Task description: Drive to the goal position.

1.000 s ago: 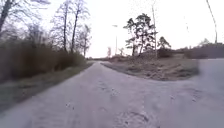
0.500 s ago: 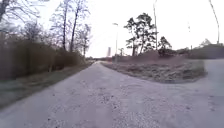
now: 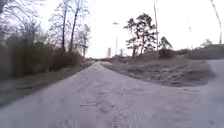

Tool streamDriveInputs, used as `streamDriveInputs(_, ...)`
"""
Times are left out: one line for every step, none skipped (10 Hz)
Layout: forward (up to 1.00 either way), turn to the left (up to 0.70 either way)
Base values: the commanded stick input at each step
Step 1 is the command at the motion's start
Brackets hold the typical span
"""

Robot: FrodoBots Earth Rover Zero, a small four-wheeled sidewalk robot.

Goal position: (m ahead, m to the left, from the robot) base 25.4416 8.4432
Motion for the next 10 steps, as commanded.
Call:
streamDriveInputs(1.00, 0.39)
streamDriveInputs(1.00, 0.41)
streamDriveInputs(1.00, 0.36)
streamDriveInputs(1.00, 0.29)
streamDriveInputs(1.00, 0.06)
streamDriveInputs(1.00, 0.01)
streamDriveInputs(1.00, 0.01)
streamDriveInputs(1.00, 0.01)
streamDriveInputs(1.00, 0.01)
streamDriveInputs(1.00, 0.01)
